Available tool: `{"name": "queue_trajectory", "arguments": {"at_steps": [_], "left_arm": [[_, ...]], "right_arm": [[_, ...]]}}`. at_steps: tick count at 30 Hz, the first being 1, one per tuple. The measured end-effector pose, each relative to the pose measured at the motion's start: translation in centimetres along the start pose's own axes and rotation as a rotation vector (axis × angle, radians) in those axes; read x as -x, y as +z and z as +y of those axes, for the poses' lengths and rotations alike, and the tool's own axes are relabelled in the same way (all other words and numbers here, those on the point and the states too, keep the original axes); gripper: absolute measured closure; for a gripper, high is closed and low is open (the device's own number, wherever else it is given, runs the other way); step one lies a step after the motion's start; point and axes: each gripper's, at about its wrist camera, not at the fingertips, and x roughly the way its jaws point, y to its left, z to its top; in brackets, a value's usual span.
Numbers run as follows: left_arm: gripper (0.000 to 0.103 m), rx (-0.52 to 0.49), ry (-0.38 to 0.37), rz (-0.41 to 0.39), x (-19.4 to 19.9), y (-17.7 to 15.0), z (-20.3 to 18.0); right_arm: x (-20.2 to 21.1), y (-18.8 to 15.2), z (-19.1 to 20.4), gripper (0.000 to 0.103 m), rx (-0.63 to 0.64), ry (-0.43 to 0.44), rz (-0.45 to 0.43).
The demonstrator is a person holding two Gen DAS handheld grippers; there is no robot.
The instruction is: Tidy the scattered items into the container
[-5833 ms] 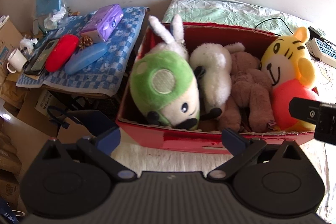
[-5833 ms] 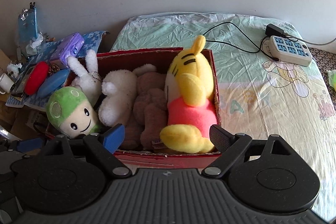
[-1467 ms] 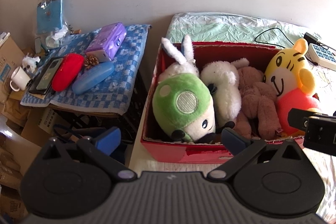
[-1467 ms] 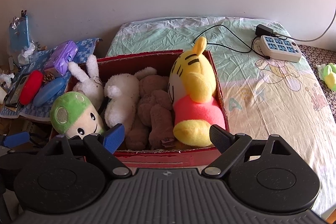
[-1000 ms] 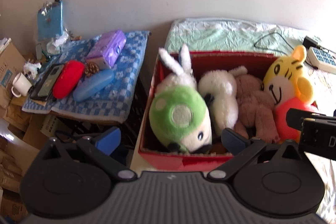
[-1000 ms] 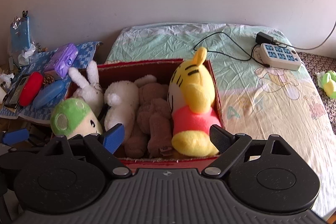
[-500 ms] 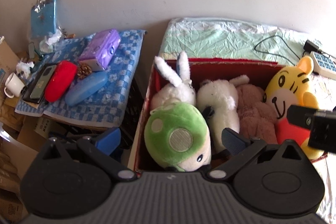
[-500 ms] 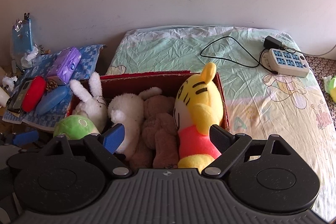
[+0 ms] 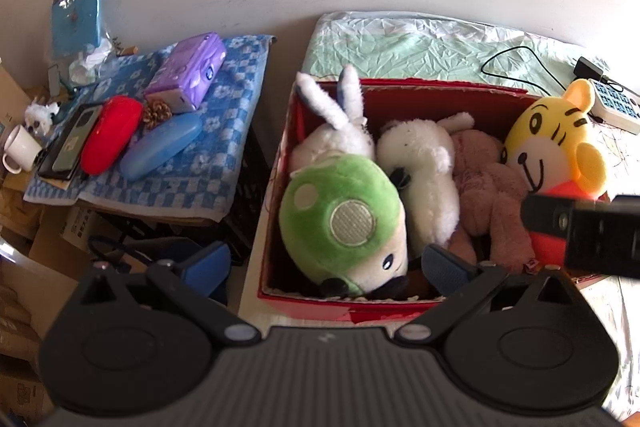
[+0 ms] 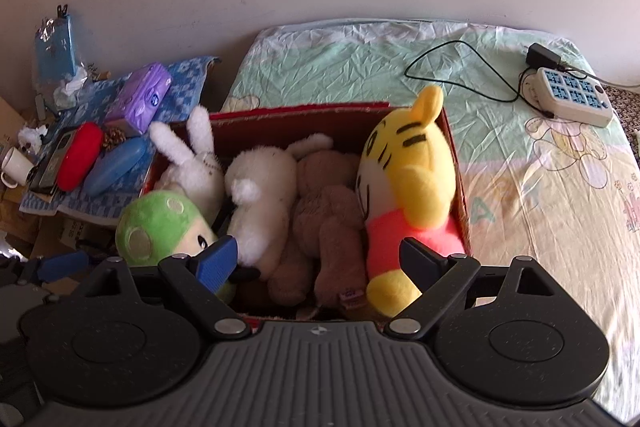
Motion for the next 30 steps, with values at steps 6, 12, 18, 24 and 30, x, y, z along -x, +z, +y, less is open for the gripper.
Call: {"name": "queue_trajectory", "arguments": {"at_steps": [6, 12, 18, 24, 30], "left_arm": [[0.001, -0.023, -0.025, 0.001, -0.5, 0.1, -1.0], [0.001, -0.056, -0.043, -0.007, -0.6, 0.6, -2.6], [0.001, -0.092, -0.043, -0.03, -0.1, 0.9, -4.1], [0.001, -0.106, -0.057, -0.045, 0.4, 1.1, -4.7], [0.001, -0.105, -0.057, -0.048, 0.5, 1.3, -5.0]], "right_arm": [[-0.1, -0.7, -1.8, 0.013, -0.032, -0.048, -0.011], [0.5, -0.5, -3.6, 0.013, -0.074, -0.08, -0.029], [0.8, -0.5, -4.3, 0.013, -0.073, -0.112, -0.033], [1.5, -0.4, -4.6, 0.013, -0.068, -0.126, -0.042], [1.7, -0.4, -4.8, 0.013, -0.062, -0.139, -0.043]]}}
